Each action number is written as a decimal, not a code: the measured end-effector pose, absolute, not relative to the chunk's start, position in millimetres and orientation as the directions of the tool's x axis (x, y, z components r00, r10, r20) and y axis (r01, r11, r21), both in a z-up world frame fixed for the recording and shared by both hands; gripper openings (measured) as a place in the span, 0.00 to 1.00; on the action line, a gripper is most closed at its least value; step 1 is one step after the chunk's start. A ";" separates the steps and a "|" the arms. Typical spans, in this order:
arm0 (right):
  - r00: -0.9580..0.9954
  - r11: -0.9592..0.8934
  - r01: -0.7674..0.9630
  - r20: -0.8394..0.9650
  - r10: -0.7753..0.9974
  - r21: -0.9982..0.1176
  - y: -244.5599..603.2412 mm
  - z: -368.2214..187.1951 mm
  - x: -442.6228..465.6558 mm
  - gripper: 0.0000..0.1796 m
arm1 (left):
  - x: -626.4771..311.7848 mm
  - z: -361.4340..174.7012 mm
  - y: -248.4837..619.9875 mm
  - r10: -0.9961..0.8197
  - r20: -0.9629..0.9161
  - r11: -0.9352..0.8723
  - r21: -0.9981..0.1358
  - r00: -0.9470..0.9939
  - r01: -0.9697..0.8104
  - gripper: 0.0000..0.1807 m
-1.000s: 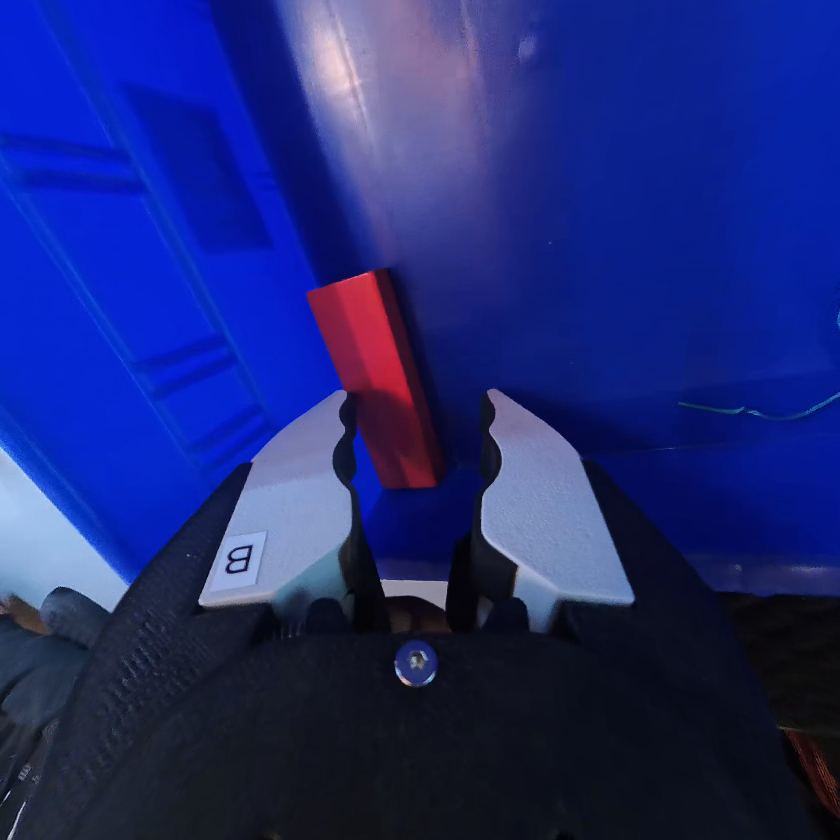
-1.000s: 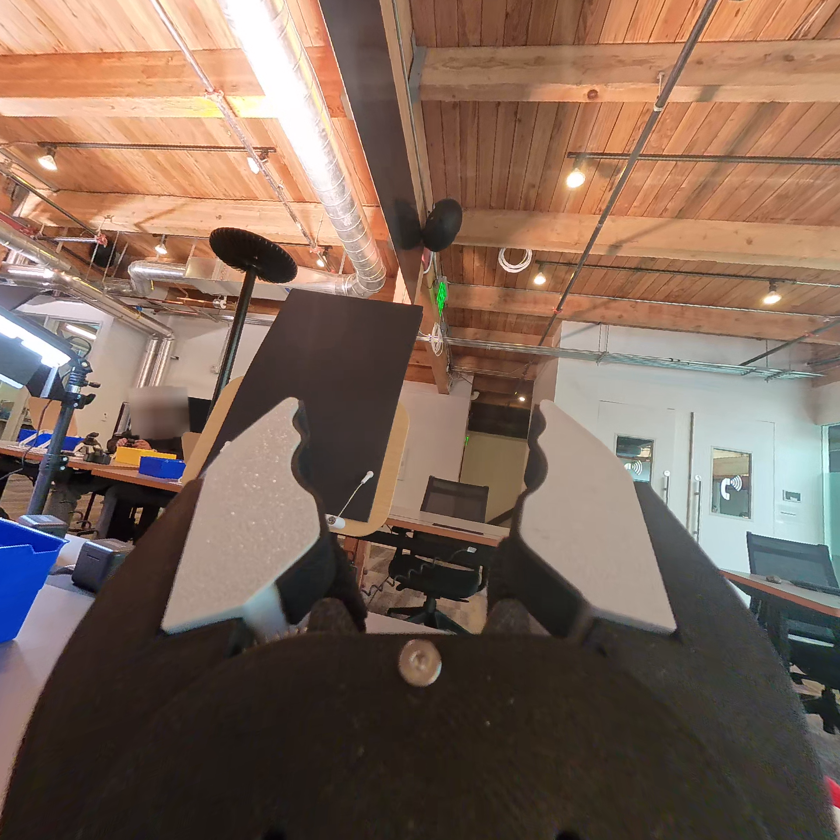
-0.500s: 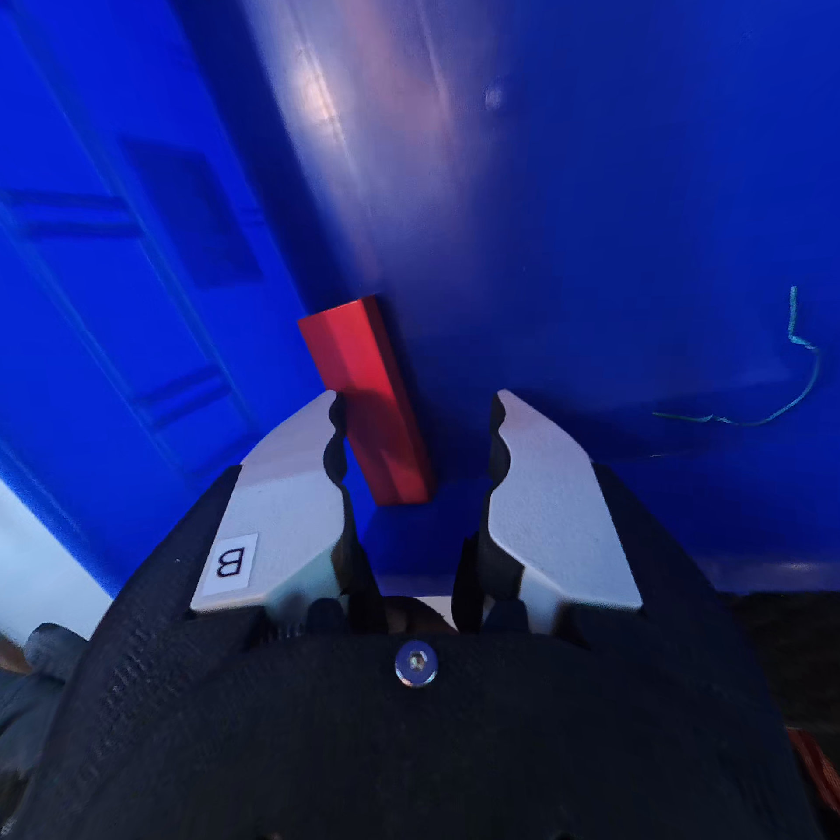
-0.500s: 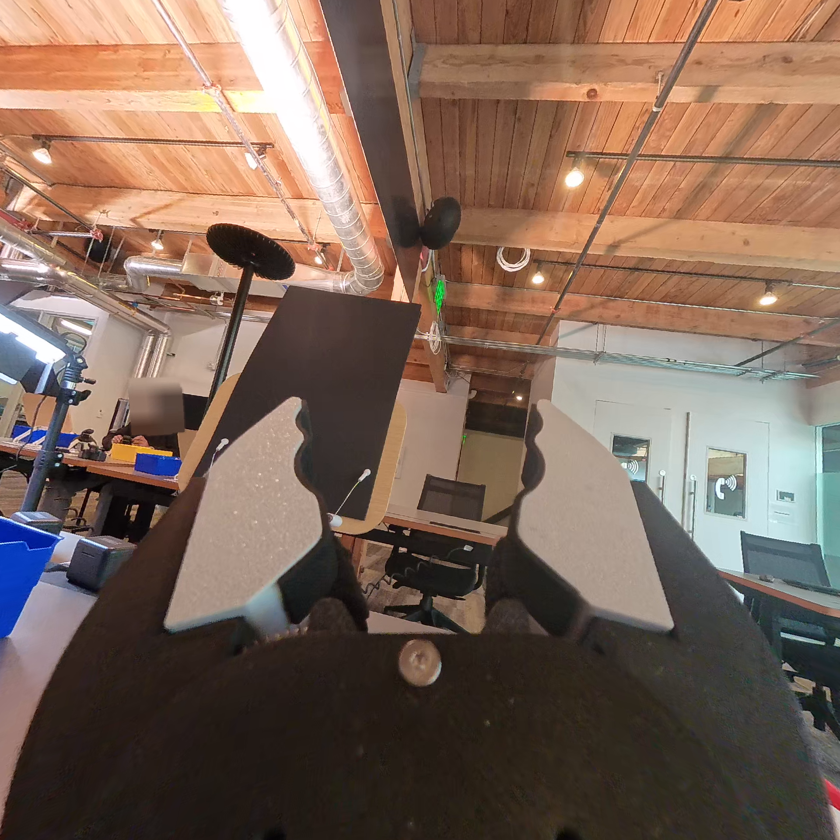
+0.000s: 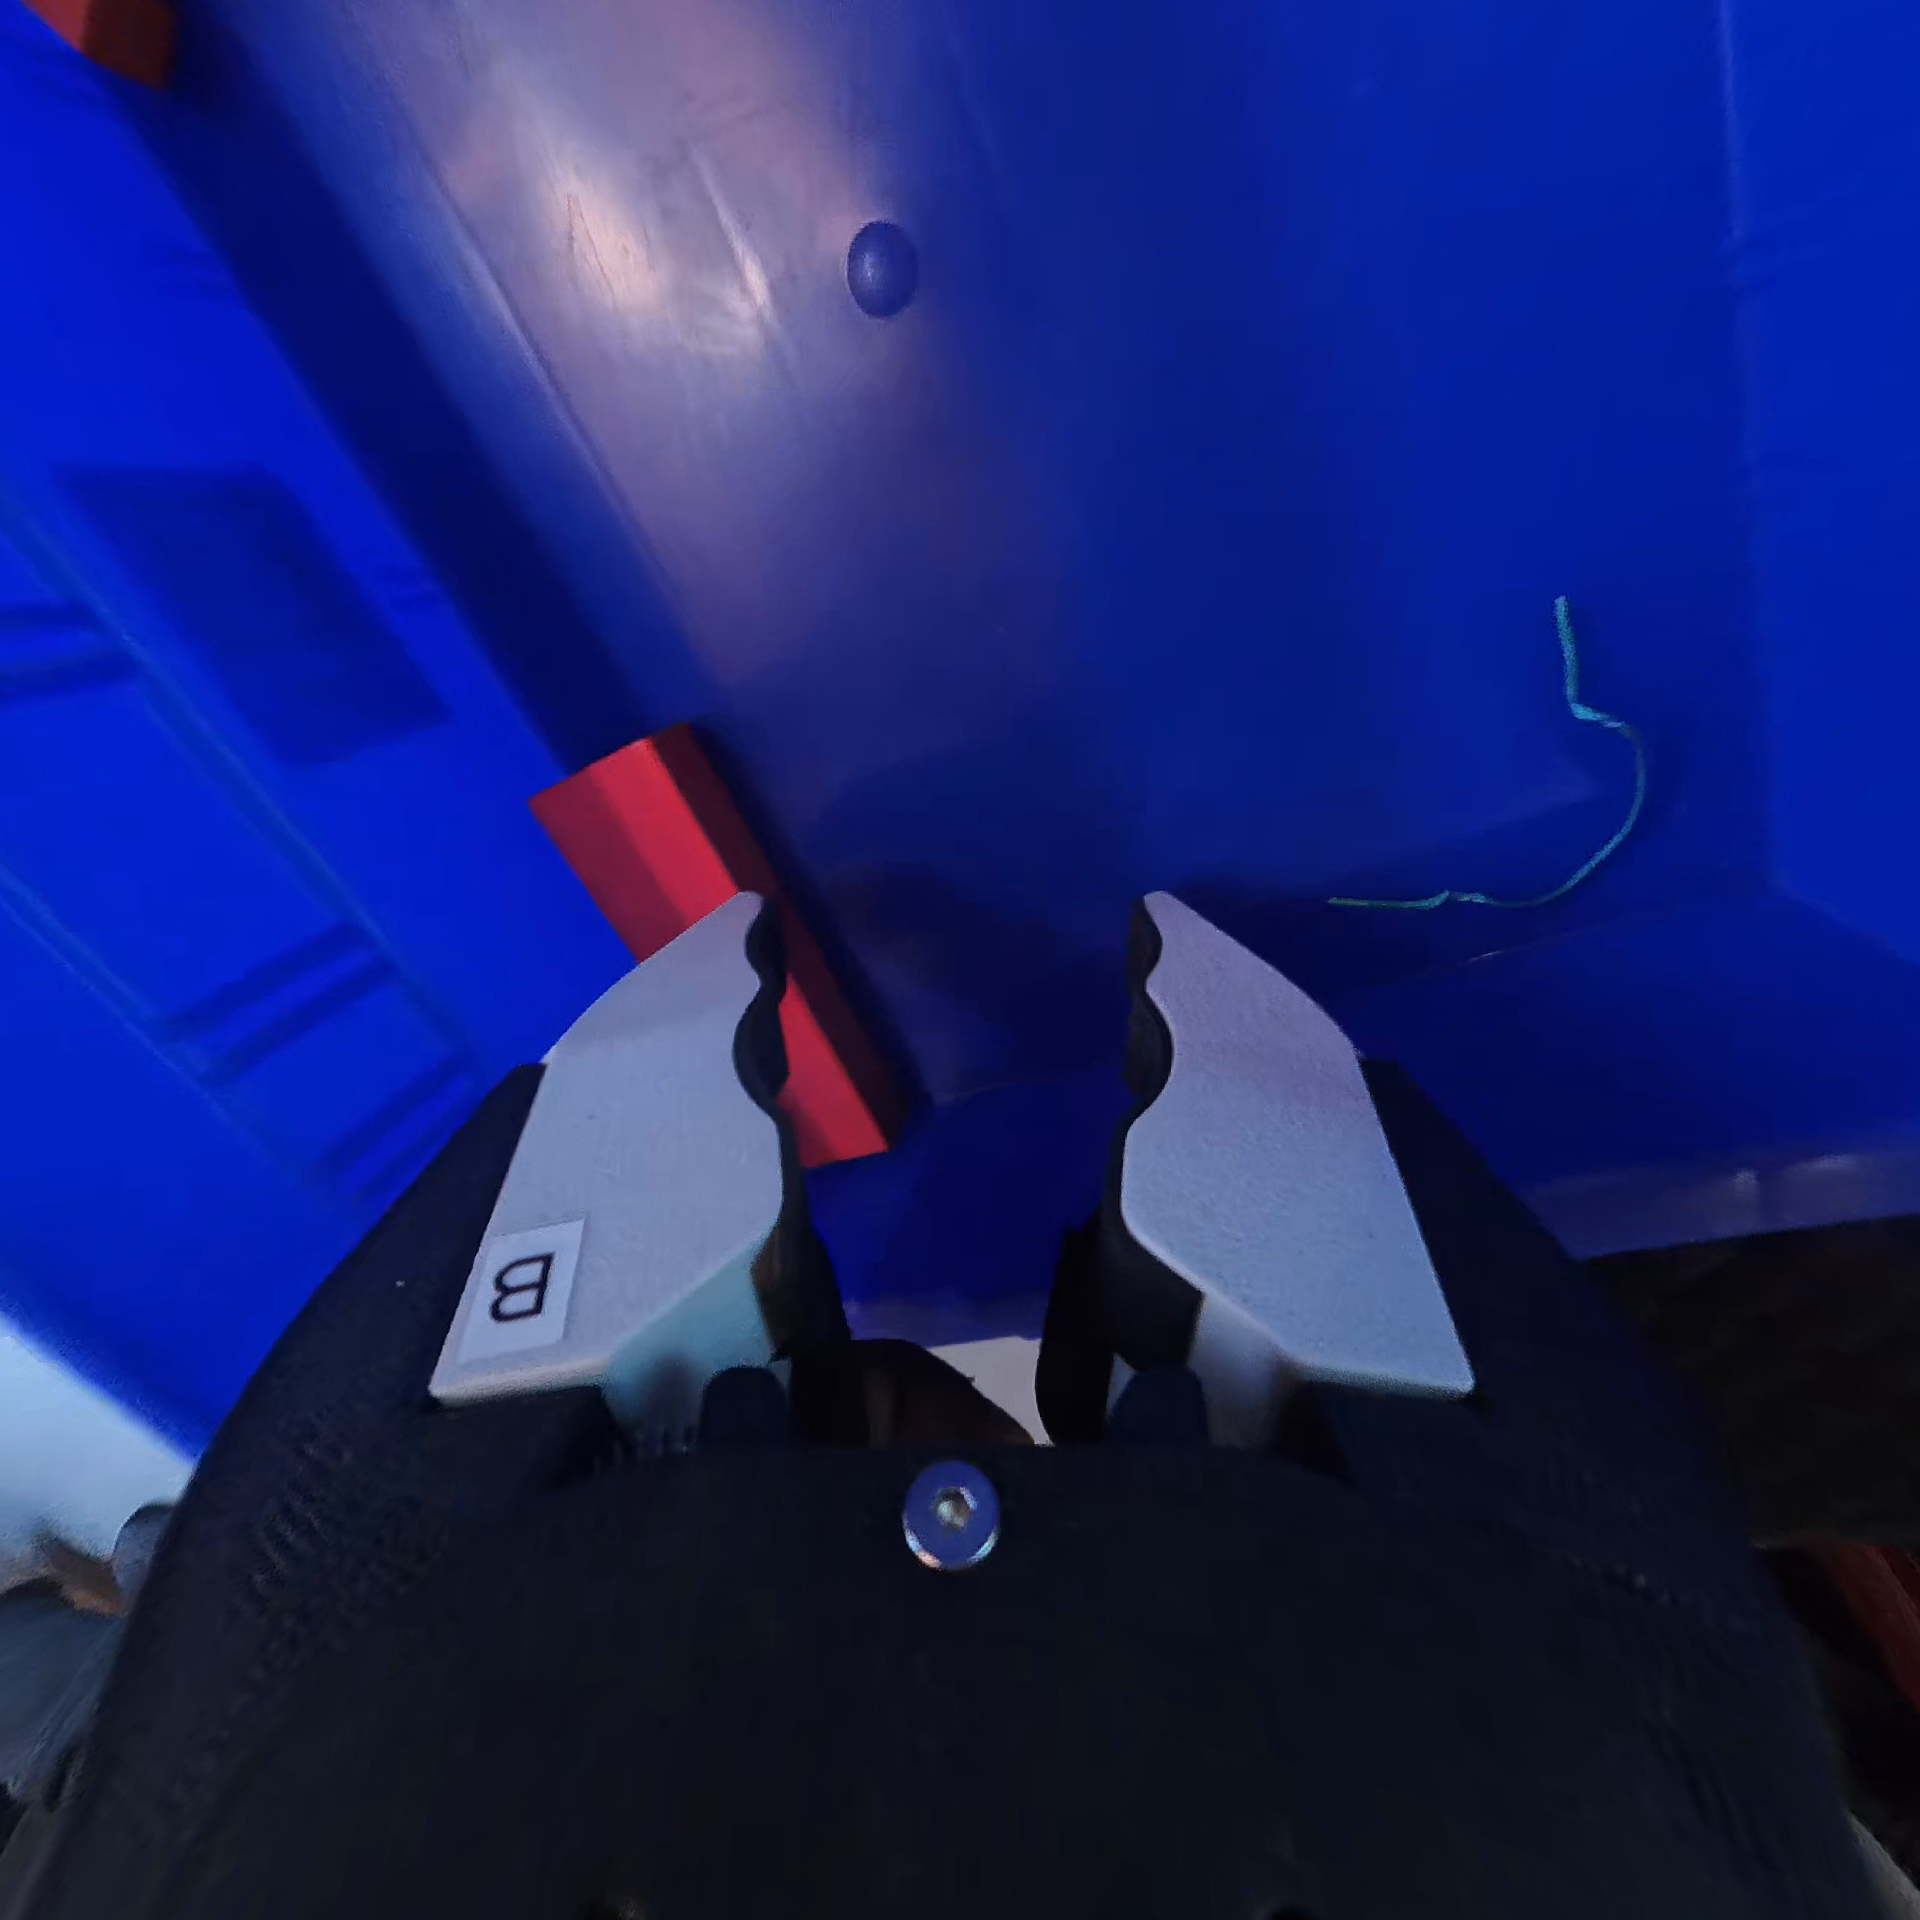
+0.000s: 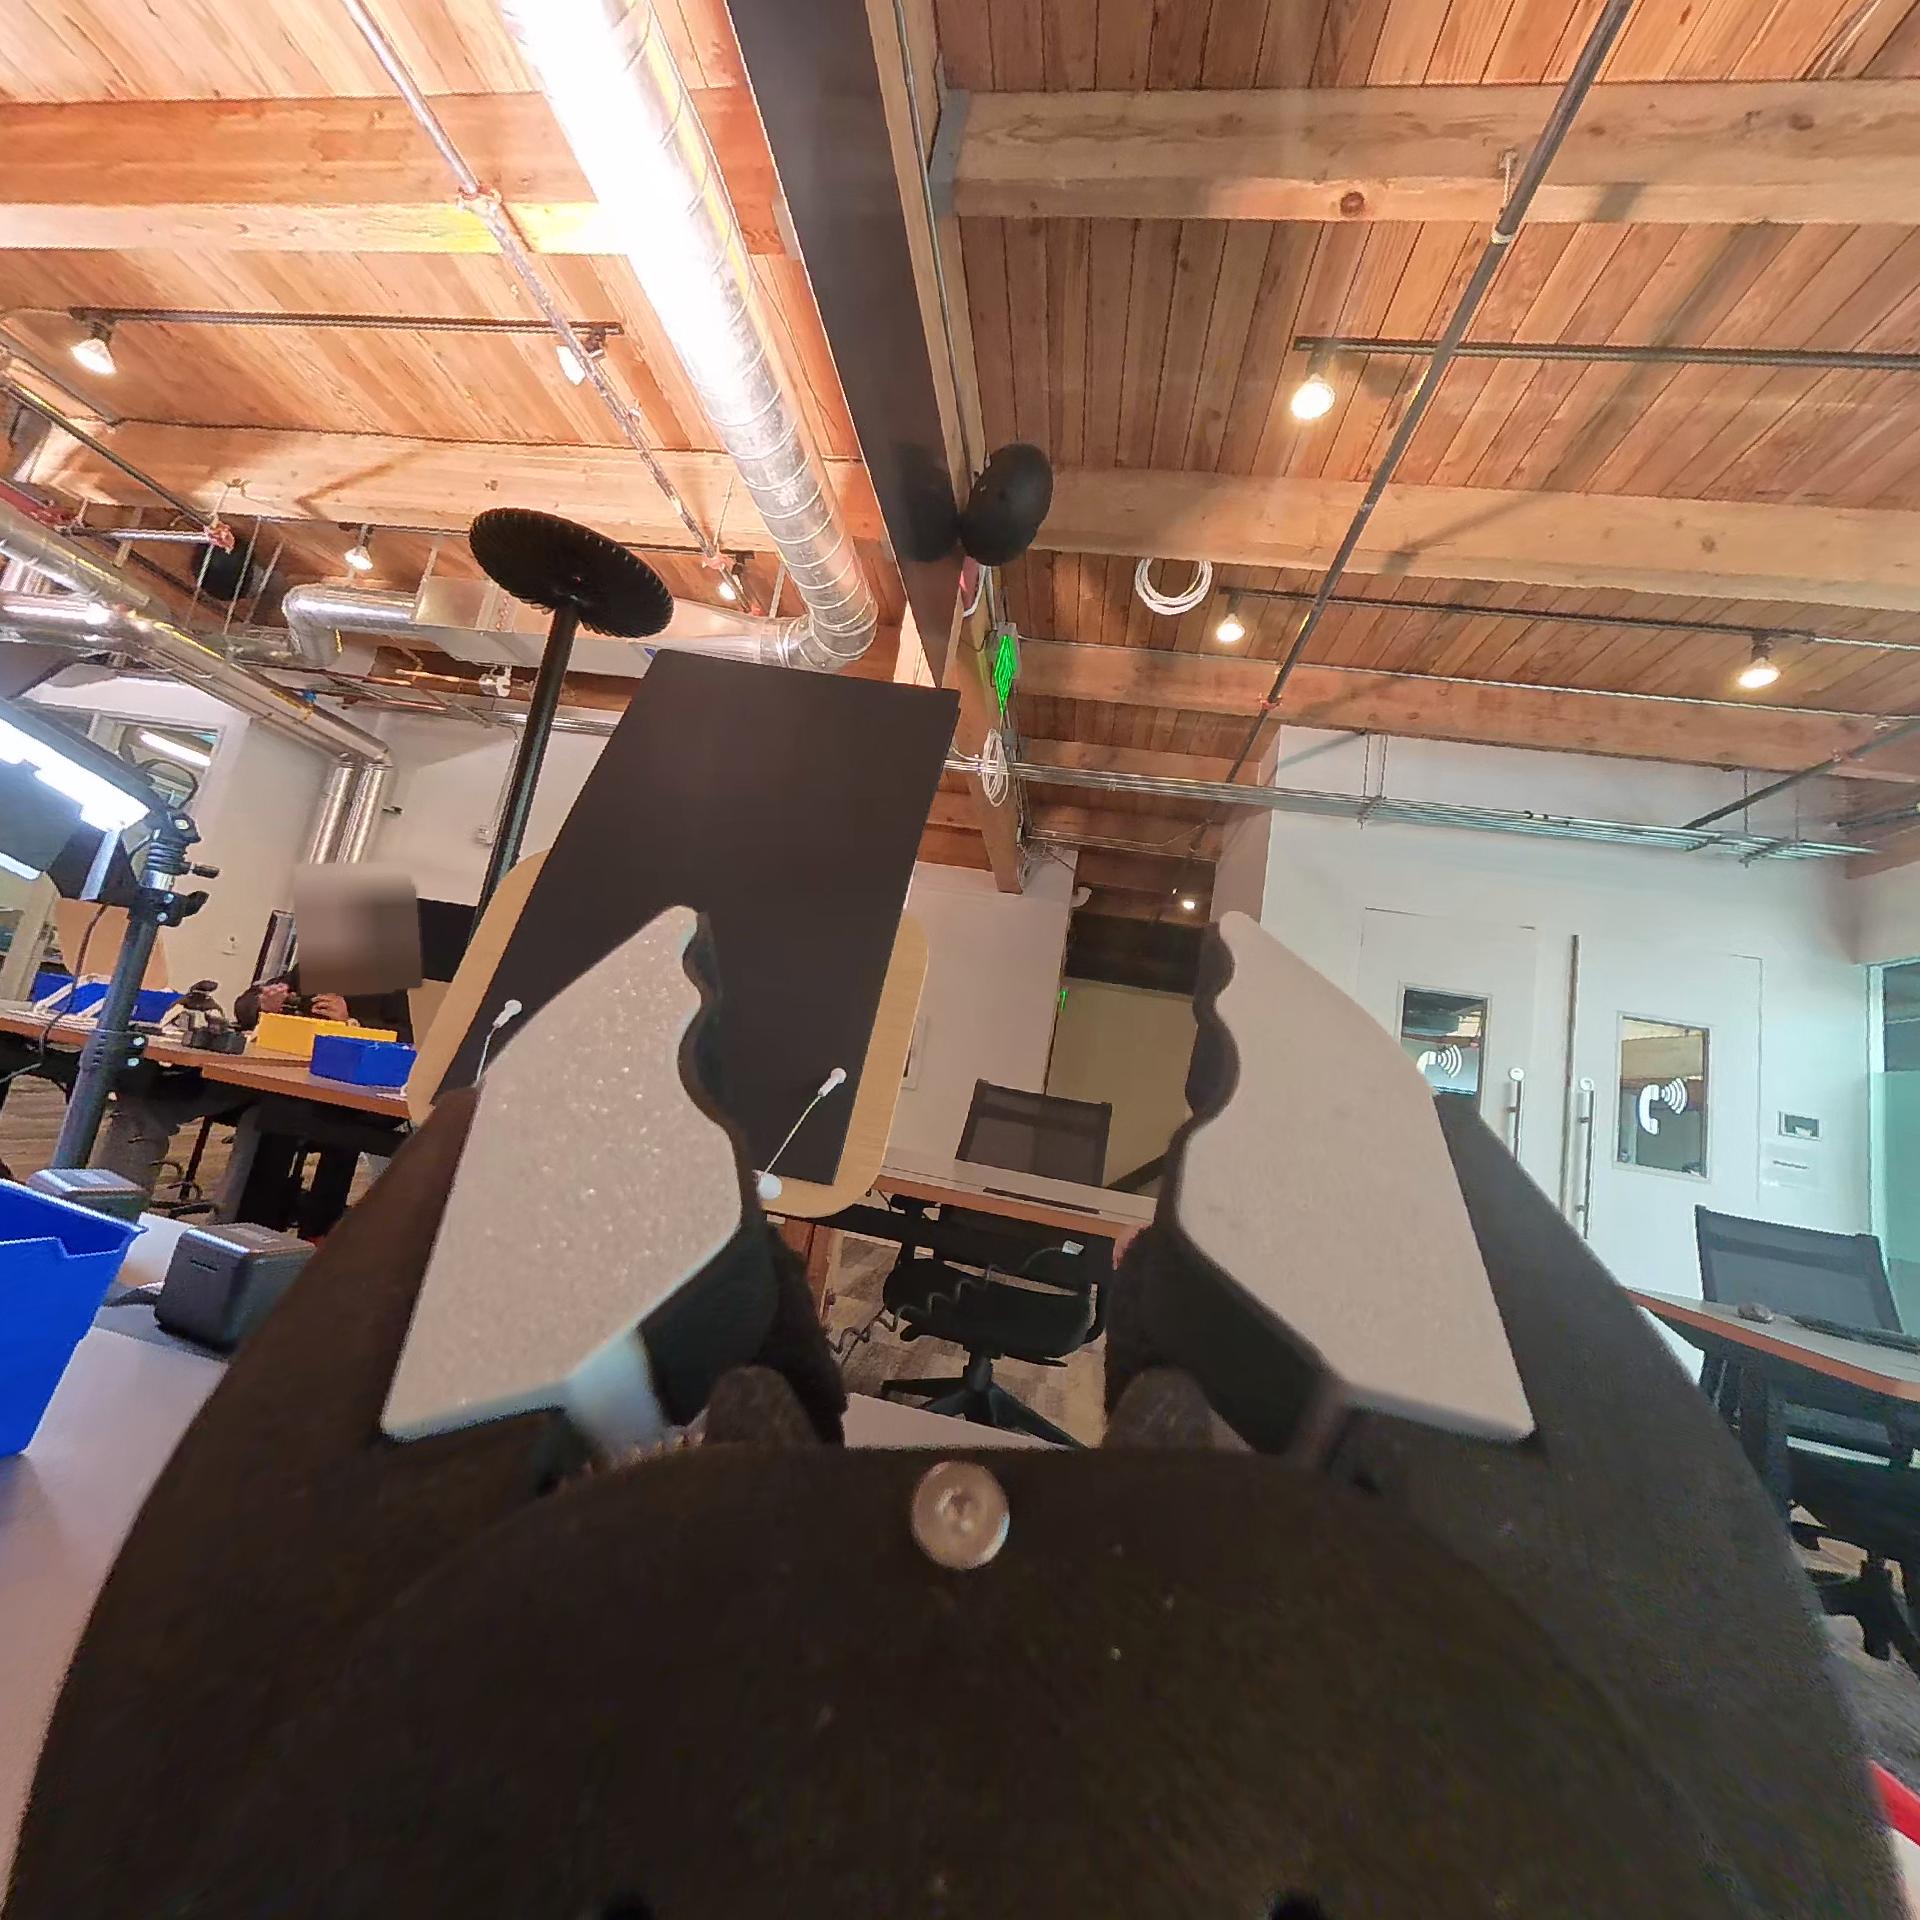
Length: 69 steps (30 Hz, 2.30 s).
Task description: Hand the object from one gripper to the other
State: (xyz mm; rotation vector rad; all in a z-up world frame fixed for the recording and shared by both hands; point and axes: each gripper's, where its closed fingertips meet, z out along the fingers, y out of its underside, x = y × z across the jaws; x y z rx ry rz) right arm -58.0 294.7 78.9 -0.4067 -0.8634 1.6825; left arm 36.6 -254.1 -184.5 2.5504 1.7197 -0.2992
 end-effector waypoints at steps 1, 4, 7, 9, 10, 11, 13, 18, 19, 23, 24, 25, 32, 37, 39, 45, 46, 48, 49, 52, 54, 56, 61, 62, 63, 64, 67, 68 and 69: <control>-0.295 -0.084 -0.685 0.171 0.940 -0.724 294.3 78.7 -58.2 0.49 | 36.3 -181.2 -258.7 0.908 -0.233 -0.373 -0.066 0.349 0.926 0.35; -0.298 -0.083 -0.683 0.173 0.939 -0.726 293.5 78.1 -58.6 0.49 | 35.8 -176.5 -266.5 0.896 -0.311 -0.353 -0.065 0.317 0.934 0.36; -0.298 -0.083 -0.683 0.173 0.939 -0.725 293.6 78.1 -58.4 0.49 | 33.2 -183.6 -268.2 0.919 -0.277 -0.309 -0.068 0.279 0.949 0.34; -0.297 -0.084 -0.683 0.171 0.939 -0.725 294.2 78.0 -58.5 0.49 | 32.1 -184.7 -268.6 0.928 -0.243 -0.307 -0.077 0.281 0.949 0.35; -0.298 -0.085 -0.683 0.171 0.939 -0.726 294.5 78.0 -58.6 0.48 | 30.9 -184.9 -268.6 0.926 -0.236 -0.320 -0.086 0.293 0.943 0.35; -0.298 -0.084 -0.683 0.171 0.939 -0.726 294.7 78.3 -58.4 0.49 | 29.9 -185.0 -267.8 0.929 -0.222 -0.324 -0.097 0.297 0.941 0.37; -0.294 -0.082 -0.687 0.172 0.940 -0.722 295.3 79.5 -57.1 0.48 | 28.6 -184.1 -265.2 0.936 -0.194 -0.319 -0.119 0.293 0.940 0.37; -0.292 -0.086 -0.686 0.165 0.942 -0.722 297.5 79.2 -57.7 0.48 | 32.8 -184.0 -238.2 0.933 -0.033 -0.360 -0.146 0.359 0.921 0.27; -0.292 -0.088 -0.686 0.163 0.942 -0.723 297.9 79.0 -57.9 0.48 | 34.2 -182.2 -250.7 0.934 -0.120 -0.349 -0.116 0.336 0.930 0.30; -0.294 -0.087 -0.685 0.166 0.941 -0.723 297.6 79.5 -57.7 0.48 | 35.1 -163.3 -256.1 0.917 -0.232 -0.362 -0.139 0.325 0.922 0.32; -0.293 -0.085 -0.687 0.168 0.941 -0.722 297.5 79.8 -57.2 0.48 | 36.0 -158.3 -262.2 0.906 -0.286 -0.358 -0.122 0.312 0.926 0.33; -0.292 -0.084 -0.688 0.169 0.942 -0.721 297.4 80.2 -56.7 0.48 | 36.8 -155.6 -265.3 0.899 -0.312 -0.355 -0.107 0.307 0.929 0.32; -0.291 -0.093 -0.696 0.161 0.943 -0.712 301.2 82.5 -53.3 0.47 | 42.6 -171.8 -292.8 0.897 -0.361 -0.263 0.025 0.253 0.965 0.26; -0.292 -0.094 -0.696 0.161 0.943 -0.712 301.4 82.0 -53.5 0.47 | 44.1 -184.3 -298.2 0.912 -0.331 -0.248 0.021 0.241 0.968 0.24; -0.291 -0.090 -0.696 0.166 0.942 -0.712 300.3 81.8 -53.2 0.47 | 43.5 -184.7 -295.7 0.923 -0.303 -0.252 -0.011 0.237 0.968 0.26; -0.292 -0.088 -0.697 0.170 0.941 -0.712 299.3 81.8 -52.8 0.47 | 44.6 -182.2 -291.4 0.947 -0.230 -0.248 -0.074 0.226 0.966 0.26; -0.291 -0.089 -0.697 0.168 0.942 -0.711 299.8 81.8 -52.8 0.46 | 45.1 -180.6 -292.5 0.947 -0.240 -0.239 -0.076 0.214 0.968 0.26; -0.290 -0.091 -0.697 0.164 0.943 -0.711 300.9 81.8 -52.9 0.46 | 43.3 -178.2 -296.2 0.933 -0.297 -0.235 -0.081 0.202 0.969 0.25; -0.290 -0.092 -0.697 0.163 0.943 -0.711 301.2 81.9 -52.9 0.46 | 44.1 -180.3 -297.3 0.926 -0.317 -0.239 -0.063 0.207 0.969 0.24; -0.291 -0.092 -0.699 0.165 0.943 -0.709 301.3 82.1 -51.9 0.46 | 42.6 -184.3 -299.2 0.925 -0.327 -0.221 -0.049 0.193 0.974 0.23; -0.288 -0.089 -0.701 0.167 0.943 -0.708 301.7 82.1 -51.0 0.46 | 42.9 -184.4 -297.2 0.927 -0.306 -0.244 -0.050 0.217 0.969 0.25; -0.288 -0.091 -0.704 0.165 0.943 -0.704 302.9 83.3 -49.6 0.46 | 42.6 -183.3 -294.2 0.942 -0.254 -0.246 -0.087 0.217 0.965 0.26; -0.288 -0.101 -0.711 0.157 0.945 -0.696 305.2 85.3 -47.5 0.46 | 47.3 -172.3 -253.4 0.942 0.086 -0.299 -0.230 0.326 0.926 0.22; -0.287 -0.099 -0.709 0.157 0.945 -0.698 305.0 84.6 -48.3 0.46 | 48.4 -168.6 -245.0 0.932 0.139 -0.296 -0.244 0.336 0.923 0.21; -0.287 -0.097 -0.706 0.158 0.945 -0.702 304.8 83.7 -49.3 0.46 | 45.5 -168.8 -256.9 0.949 0.046 -0.293 -0.236 0.312 0.927 0.19; -0.287 -0.095 -0.704 0.159 0.945 -0.704 304.6 83.1 -49.9 0.46 | 44.8 -169.6 -266.2 0.951 -0.036 -0.307 -0.214 0.307 0.927 0.27; -0.289 -0.096 -0.703 0.160 0.944 -0.704 304.0 82.9 -50.1 0.46 | 42.1 -174.2 -269.1 0.940 -0.116 -0.338 -0.167 0.322 0.926 0.32; -0.289 -0.095 -0.704 0.161 0.944 -0.704 303.8 82.9 -50.0 0.45 | 40.0 -175.1 -276.1 0.935 -0.173 -0.336 -0.142 0.310 0.931 0.33; -0.289 -0.094 -0.703 0.162 0.944 -0.705 303.6 82.6 -50.2 0.45 | 38.2 -176.5 -281.0 0.931 -0.208 -0.329 -0.121 0.301 0.936 0.32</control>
